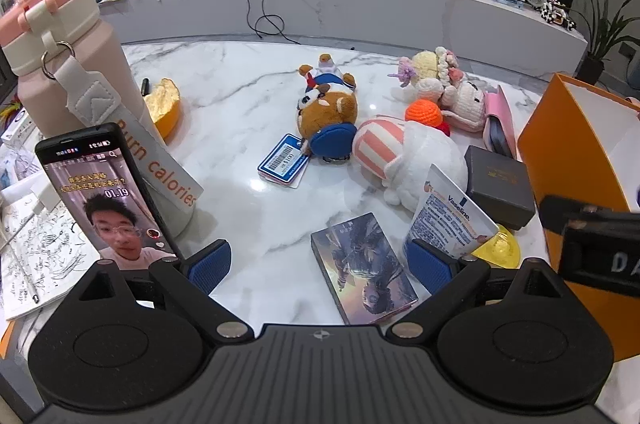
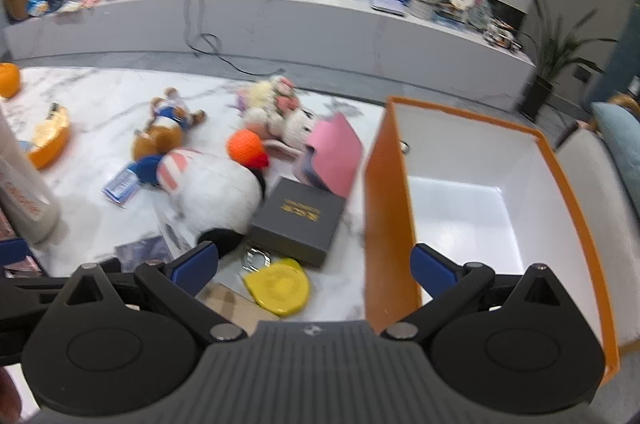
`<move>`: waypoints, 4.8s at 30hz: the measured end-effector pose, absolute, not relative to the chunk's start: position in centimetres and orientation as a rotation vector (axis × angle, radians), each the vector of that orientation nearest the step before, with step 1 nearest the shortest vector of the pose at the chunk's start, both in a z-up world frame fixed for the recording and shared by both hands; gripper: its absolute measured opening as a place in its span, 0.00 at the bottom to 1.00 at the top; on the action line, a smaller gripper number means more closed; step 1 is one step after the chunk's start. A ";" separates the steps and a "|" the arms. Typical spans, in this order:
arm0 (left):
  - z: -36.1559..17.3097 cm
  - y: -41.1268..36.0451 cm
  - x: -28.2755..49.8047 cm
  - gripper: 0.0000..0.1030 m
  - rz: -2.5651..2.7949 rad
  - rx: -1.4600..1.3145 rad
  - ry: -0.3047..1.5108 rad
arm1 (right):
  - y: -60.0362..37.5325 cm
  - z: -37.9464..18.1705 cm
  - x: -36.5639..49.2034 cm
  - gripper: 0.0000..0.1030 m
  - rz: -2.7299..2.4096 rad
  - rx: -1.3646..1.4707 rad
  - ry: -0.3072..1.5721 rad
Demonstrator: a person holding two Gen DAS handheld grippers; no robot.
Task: Organize objects
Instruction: 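Move the right tool toward the Vaseline tube while the left tool approaches the picture book, then close the right gripper around the white Vaseline tube, then grasp the picture book with the left gripper and lift it while the right holds the tube, then carry the book in the left gripper and the tube in the right over the orange box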
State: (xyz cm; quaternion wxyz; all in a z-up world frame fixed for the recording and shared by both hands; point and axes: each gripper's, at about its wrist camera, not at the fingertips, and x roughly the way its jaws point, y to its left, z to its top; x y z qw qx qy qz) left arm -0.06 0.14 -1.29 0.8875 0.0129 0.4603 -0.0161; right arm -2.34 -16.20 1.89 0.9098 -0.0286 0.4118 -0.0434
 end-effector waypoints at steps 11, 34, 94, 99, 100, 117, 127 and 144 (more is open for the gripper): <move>-3.2 0.1 -0.8 1.00 -0.080 0.066 1.004 | -15.4 2.2 -2.5 0.98 0.229 0.020 0.811; -6.2 0.3 -0.5 1.00 -0.133 0.080 1.028 | -12.8 -2.7 1.6 0.46 0.319 -0.100 0.978; -8.8 1.3 0.7 0.73 -0.298 0.090 1.100 | -13.7 -4.8 2.4 0.23 0.361 -0.107 1.050; -8.8 0.9 0.6 0.74 -0.308 0.129 1.082 | -13.3 -4.9 2.5 0.23 0.371 -0.116 1.037; -8.9 0.6 0.6 0.74 -0.308 0.152 1.081 | -13.2 -4.9 2.5 0.23 0.374 -0.118 1.034; -9.0 -0.1 0.6 0.70 -0.308 0.187 1.042 | -12.4 -6.3 2.5 0.26 0.364 -0.163 1.044; -7.6 0.0 0.2 0.69 -0.304 0.160 1.026 | -12.7 -4.3 2.2 0.25 0.379 -0.130 1.003; -2.6 -2.8 0.2 0.67 -0.335 0.090 0.938 | -16.0 0.6 1.0 0.25 0.352 -0.013 0.881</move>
